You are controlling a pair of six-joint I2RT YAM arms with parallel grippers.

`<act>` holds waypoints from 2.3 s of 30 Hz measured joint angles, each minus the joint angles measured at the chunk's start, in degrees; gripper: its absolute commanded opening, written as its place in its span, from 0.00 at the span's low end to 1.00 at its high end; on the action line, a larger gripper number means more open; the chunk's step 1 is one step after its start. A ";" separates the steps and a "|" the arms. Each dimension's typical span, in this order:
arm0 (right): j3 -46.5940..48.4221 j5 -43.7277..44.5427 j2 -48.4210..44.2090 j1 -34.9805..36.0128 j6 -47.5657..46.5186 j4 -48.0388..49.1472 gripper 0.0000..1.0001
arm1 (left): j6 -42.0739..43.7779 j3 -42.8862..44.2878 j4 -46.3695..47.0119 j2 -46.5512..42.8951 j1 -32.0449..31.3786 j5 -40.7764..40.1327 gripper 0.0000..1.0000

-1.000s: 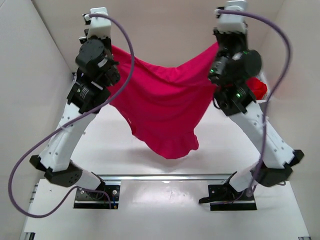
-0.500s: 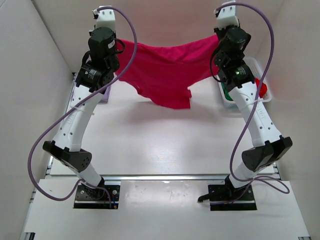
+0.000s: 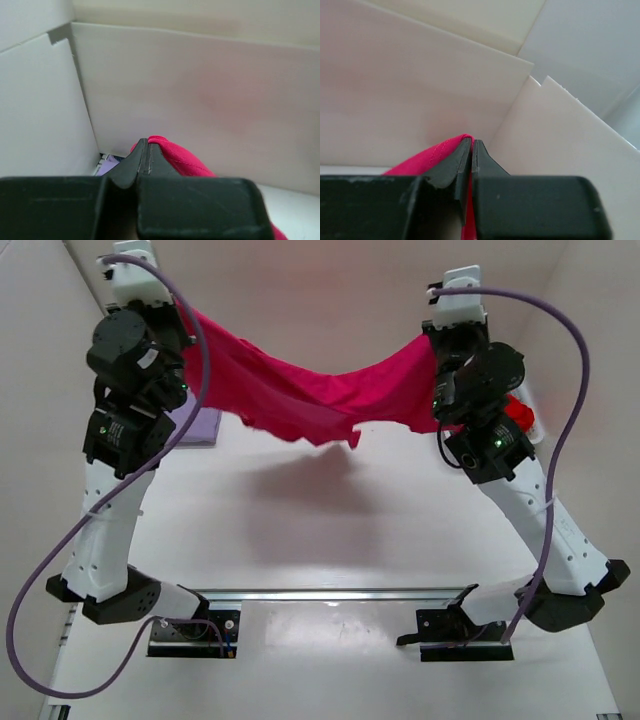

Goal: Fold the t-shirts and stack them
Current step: Flatten out the tshirt

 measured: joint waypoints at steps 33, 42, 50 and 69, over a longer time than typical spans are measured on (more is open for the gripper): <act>11.47 -32.85 36.65 -30.27 36.17 -27.80 0.95 | -21.51 13.09 -25.33 41.75 9.70 22.80 0.69; 2.75 -32.85 24.41 -32.94 37.20 -27.23 0.94 | -35.87 -32.24 -19.71 16.76 -13.44 34.36 0.58; -2.62 -34.86 24.39 -32.76 37.99 -27.96 0.93 | -57.72 -57.24 -6.60 9.75 -18.40 41.81 0.61; -6.69 -36.65 24.26 -33.68 38.29 -26.95 0.93 | -78.97 -56.59 5.05 19.96 -37.90 32.61 0.66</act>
